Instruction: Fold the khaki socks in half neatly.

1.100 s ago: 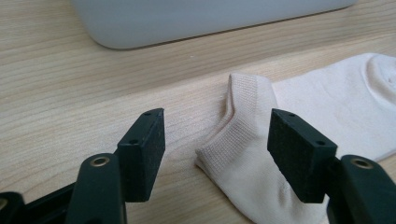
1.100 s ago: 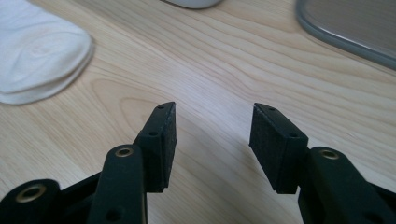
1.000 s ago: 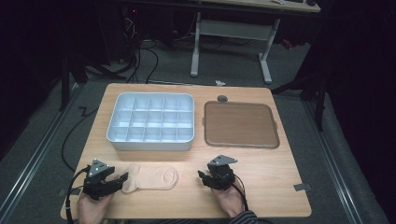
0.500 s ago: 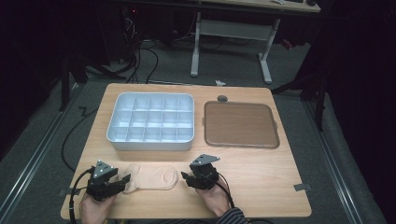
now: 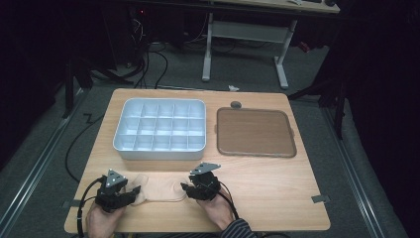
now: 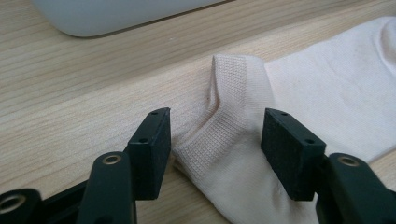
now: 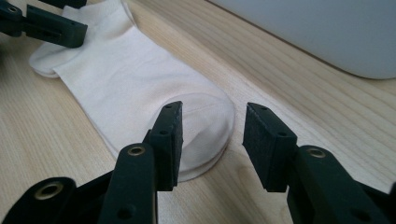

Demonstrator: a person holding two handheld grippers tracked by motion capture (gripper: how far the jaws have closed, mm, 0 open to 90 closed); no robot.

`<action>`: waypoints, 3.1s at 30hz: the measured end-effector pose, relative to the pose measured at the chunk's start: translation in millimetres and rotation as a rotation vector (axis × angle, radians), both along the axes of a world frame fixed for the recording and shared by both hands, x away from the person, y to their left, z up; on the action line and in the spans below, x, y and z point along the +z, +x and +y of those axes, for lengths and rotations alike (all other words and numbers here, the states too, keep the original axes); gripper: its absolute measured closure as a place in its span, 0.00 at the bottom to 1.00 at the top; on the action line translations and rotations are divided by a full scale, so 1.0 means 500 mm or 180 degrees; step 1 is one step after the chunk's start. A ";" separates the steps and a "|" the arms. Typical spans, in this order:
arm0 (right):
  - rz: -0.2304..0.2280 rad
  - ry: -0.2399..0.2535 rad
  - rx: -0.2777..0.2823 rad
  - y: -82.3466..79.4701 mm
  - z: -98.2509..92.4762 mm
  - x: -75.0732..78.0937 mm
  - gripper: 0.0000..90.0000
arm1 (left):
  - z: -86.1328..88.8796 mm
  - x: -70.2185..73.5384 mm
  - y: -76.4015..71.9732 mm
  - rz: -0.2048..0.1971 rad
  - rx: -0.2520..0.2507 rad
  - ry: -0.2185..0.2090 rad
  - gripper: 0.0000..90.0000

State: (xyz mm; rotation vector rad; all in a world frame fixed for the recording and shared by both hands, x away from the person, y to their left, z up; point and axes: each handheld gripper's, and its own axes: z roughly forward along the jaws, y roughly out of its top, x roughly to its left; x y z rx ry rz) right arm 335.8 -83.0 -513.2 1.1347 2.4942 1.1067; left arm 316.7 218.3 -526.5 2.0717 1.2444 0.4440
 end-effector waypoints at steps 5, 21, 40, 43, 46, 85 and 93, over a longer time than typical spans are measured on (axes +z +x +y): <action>0.0006 -0.0143 0.0019 0.000 0.012 -0.009 0.66 | 0.002 -0.002 -0.001 0.0010 0.0013 -0.0055 0.51; -0.0045 -0.0318 0.0204 -0.008 0.027 -0.018 0.86 | -0.003 -0.001 -0.003 -0.0001 -0.0086 -0.0075 0.73; -0.0025 -0.0160 0.0236 -0.012 0.005 -0.022 0.94 | 0.002 0.003 0.008 0.0259 -0.0206 -0.0525 0.88; -0.0043 -0.0205 0.0243 -0.011 0.004 -0.019 0.94 | 0.001 0.015 0.006 0.0219 -0.0243 -0.0637 0.89; -0.0076 -0.0223 0.0252 -0.013 -0.002 -0.014 0.94 | -0.007 0.013 0.010 0.0255 -0.0273 -0.0658 0.89; -0.0244 -0.0169 -0.0188 -0.057 -0.175 0.030 0.94 | -0.163 0.055 0.043 0.0283 -0.0790 -0.0697 0.88; -0.0234 -0.0160 -0.0276 -0.059 -0.198 0.032 0.94 | -0.187 0.051 0.046 0.0288 -0.0817 -0.0726 0.88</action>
